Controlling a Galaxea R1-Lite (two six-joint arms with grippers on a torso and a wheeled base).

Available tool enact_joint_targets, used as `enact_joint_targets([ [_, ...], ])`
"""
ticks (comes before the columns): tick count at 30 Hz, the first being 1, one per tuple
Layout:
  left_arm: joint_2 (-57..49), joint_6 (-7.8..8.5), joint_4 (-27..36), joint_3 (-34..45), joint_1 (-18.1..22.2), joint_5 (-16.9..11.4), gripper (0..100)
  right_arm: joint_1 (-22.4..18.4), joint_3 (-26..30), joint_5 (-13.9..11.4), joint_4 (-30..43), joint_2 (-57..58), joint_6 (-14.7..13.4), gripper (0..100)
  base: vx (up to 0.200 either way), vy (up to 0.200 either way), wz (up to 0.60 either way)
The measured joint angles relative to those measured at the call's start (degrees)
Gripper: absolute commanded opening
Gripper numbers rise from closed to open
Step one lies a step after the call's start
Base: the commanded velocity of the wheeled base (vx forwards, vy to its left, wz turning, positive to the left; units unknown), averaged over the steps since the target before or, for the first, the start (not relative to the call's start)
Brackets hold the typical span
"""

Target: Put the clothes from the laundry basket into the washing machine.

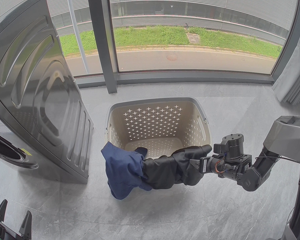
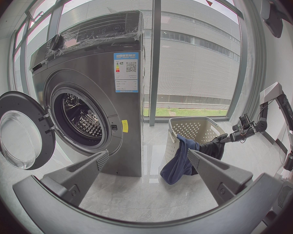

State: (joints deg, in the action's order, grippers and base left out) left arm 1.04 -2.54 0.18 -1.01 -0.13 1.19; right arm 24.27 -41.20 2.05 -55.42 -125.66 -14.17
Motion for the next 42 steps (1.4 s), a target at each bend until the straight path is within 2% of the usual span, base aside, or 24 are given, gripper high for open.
enact_joint_targets([
  [6, -0.02, 0.0, 0.0, 0.0, -0.02, 0.02, 100, 1.0, 0.46, -0.24, -1.13, -0.79, -0.06, 0, 0.0, 0.0, 0.0],
  [16, -0.02, 0.0, 0.0, 0.0, -0.02, 0.0, 100, 3.89, 5.02, -0.3, -4.0, 1.9, -0.39, 0, 0.0, 0.0, 0.0],
  [26, -0.02, 0.02, 0.0, 0.0, -0.02, 0.0, 100, 5.8, 12.59, 0.02, -12.59, 12.51, -0.04, 0, 0.0, 0.0, 0.0],
  [36, -0.02, 0.0, 0.0, 0.0, -0.02, 0.0, 100, 7.91, 16.96, 0.06, -12.87, 24.7, 0.57, 0, 0.0, 0.0, 0.0],
  [42, -0.02, 0.07, 0.0, 0.0, -0.02, 0.02, 100, 9.26, 18.2, -0.09, -12.68, 31.65, 2.89, 0, 0.0, 0.0, 0.0],
])
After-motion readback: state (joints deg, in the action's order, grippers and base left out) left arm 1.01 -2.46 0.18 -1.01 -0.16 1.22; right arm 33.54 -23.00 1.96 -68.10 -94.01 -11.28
